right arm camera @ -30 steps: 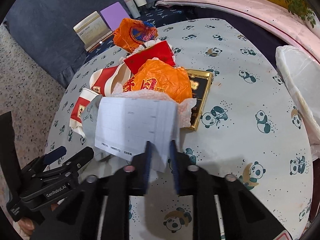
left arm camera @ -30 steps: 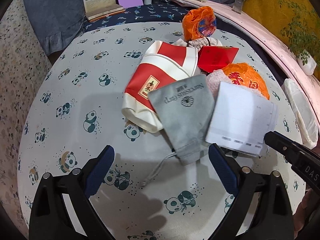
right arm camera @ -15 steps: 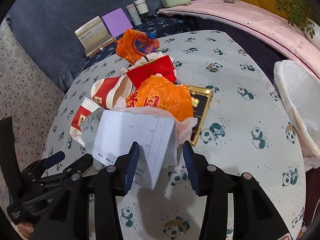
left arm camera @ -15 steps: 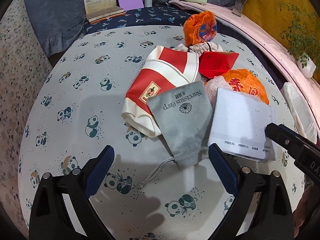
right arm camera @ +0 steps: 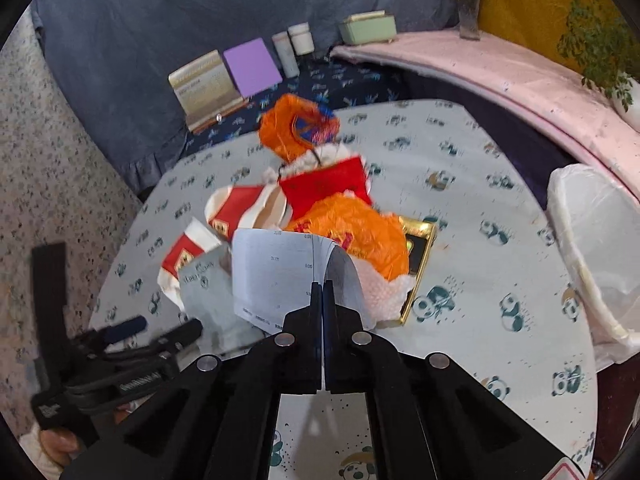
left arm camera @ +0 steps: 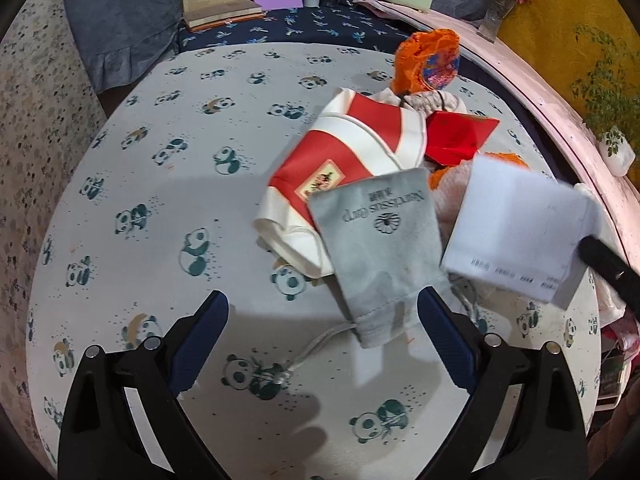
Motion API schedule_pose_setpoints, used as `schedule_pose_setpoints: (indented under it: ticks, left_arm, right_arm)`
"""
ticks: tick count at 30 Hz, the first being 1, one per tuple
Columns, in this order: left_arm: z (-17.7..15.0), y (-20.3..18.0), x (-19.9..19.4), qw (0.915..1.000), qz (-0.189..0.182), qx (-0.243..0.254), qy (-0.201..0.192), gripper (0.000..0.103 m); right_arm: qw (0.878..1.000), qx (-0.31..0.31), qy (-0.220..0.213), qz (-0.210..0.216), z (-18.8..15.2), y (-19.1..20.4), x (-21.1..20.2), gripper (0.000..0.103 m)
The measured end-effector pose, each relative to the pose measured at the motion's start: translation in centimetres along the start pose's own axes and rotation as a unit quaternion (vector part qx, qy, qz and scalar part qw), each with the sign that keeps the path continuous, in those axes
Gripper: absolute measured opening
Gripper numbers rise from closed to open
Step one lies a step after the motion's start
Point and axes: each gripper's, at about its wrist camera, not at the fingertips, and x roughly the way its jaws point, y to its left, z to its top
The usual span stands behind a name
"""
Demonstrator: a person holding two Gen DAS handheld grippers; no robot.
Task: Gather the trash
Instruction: 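Grasp the white receipt with the right tool while the left tool grasps the grey pouch, then carry the receipt and grey pouch over the wastebasket and release both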
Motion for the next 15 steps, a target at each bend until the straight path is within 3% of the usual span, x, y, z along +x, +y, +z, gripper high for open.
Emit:
schedule_pose_setpoints:
  ticks: [5,10,11,13,15]
  left_arm:
    - [0.5,-1.9,0.7,0.9999,-0.013,0.008,0.001,0.094]
    - [1.2,-3.3,2.3,0.9997,-0.016,0.007,0.017,0.094]
    - [1.3,-3.4,2.5,0.9997,-0.018,0.006,0.018,0.092]
    - [1.4,-3.7,2.4,0.9995,-0.024,0.009,0.017,0.077]
    - [1.4,-4.1,2.4,0.9991,-0.029,0.022,0.022,0.055]
  right_arm:
    - [0.999,0.023,-0.034,-0.007,1.5,-1.5,-2.1,0.001]
    - [0.998,0.041,-0.04,-0.012,2.2,-2.9,-2.3,0.002]
    - [0.998,0.044,-0.039,-0.013,2.1,-3.1,-2.3,0.002]
    - [0.998,0.048,-0.037,-0.012,2.1,-3.4,-2.2,0.002]
    - [0.998,0.052,-0.035,-0.01,2.0,-3.7,-2.2,0.002]
